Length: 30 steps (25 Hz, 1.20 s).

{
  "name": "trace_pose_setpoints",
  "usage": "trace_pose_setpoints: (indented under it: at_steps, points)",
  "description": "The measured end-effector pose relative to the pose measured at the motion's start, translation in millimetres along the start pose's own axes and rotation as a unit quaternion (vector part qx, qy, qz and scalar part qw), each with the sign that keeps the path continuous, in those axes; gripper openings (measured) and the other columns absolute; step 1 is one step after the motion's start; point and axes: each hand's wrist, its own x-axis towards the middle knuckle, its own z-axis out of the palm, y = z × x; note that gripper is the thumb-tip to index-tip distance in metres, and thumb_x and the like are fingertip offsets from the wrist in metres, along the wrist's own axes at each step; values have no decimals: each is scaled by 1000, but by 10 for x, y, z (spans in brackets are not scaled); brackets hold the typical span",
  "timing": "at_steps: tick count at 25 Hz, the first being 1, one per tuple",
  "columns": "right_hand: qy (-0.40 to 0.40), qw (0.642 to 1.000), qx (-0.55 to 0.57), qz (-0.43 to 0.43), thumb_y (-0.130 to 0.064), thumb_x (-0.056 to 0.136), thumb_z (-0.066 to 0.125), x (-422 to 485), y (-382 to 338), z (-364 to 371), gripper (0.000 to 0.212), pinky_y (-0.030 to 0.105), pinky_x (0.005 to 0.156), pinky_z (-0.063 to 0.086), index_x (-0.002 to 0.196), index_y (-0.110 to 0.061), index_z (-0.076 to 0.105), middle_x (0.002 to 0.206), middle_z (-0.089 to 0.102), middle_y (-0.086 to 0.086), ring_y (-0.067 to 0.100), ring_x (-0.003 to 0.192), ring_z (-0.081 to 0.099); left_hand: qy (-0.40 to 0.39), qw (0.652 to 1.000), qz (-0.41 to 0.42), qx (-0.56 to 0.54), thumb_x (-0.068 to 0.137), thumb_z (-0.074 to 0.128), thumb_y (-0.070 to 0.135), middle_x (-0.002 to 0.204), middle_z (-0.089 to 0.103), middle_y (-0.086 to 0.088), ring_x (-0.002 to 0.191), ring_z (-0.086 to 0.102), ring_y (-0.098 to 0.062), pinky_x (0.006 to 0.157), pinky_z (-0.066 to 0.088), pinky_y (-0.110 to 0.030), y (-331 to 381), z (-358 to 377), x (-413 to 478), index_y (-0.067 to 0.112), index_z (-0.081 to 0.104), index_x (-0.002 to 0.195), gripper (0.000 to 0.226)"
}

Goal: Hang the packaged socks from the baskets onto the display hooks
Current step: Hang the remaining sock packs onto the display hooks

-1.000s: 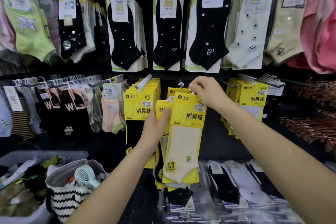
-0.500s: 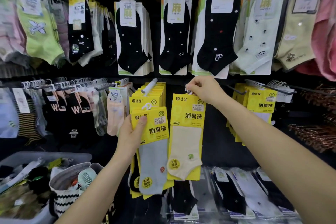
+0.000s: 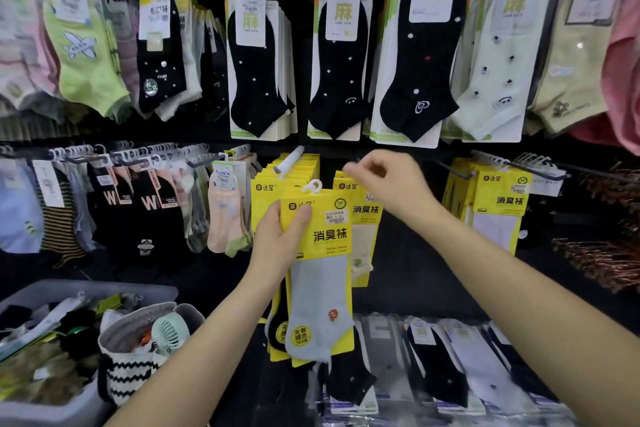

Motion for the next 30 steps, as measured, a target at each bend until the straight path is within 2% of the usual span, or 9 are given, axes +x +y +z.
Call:
trace_pose_setpoints:
  at_steps: [2,3,5,9,12,19,24,28,30]
  points:
    - [-85,995,-38,21,-50,67,74,-121,-27,61,26,16,60,39,71,-30,58,72,55,-12,0,66,49,-9,1000,5,3,90,57,30,90,67,14,82,63,6,72,53,-17,13,124,-22,32,58,89,2]
    - [-93,994,-49,32,-47,67,77,-150,-14,64,27,19,62,40,73,-28,58,74,54,-12,2,68,49,-14,1000,2,-3,90,58,29,88,67,14,79,64,7,67,52,-15,27,182,-38,32,59,88,3]
    - [-76,995,-44,49,-38,71,77,-175,16,0,22,23,63,44,75,-24,60,77,56,-9,5,71,51,-38,999,-21,-33,89,59,30,88,69,13,78,66,5,61,51,-12,42,260,-60,30,60,92,3]
    - [-73,994,10,86,-28,79,73,-225,95,-179,13,24,66,47,75,-27,60,79,57,-7,6,72,53,-93,991,-69,-66,88,60,29,105,68,9,93,66,-4,68,52,-15,-7,314,-96,27,56,106,18]
    - [-93,992,21,81,-28,85,66,-269,106,-180,7,22,66,47,78,-29,64,80,61,-9,6,74,56,-86,993,-66,-55,89,59,26,106,67,6,95,65,-6,69,52,-15,-30,346,-115,25,55,106,18]
    - [-39,996,-15,84,-20,90,58,-134,159,-184,14,30,75,47,78,-17,65,79,61,-5,13,80,56,-98,991,-62,-68,95,48,29,104,68,14,95,66,-2,71,52,-16,-84,330,-66,31,55,105,13]
    - [-32,996,-61,64,-22,92,55,-6,121,-33,15,22,61,40,87,-13,66,79,56,-10,8,74,51,-57,996,-42,-62,98,44,24,99,68,14,89,66,1,67,51,-13,-69,273,-4,29,56,101,14]
    - [6,997,-52,55,-22,92,53,67,111,1,15,16,55,33,80,-19,61,72,52,-17,1,66,48,-12,999,-5,-40,98,44,22,97,65,17,90,62,4,76,49,-14,-48,174,48,30,56,97,15]
    - [25,996,-61,55,-20,92,52,123,137,-52,16,15,55,31,78,-18,60,71,51,-17,0,66,47,23,999,0,-37,98,44,21,96,64,18,91,61,4,82,49,-19,-60,98,73,31,56,95,16]
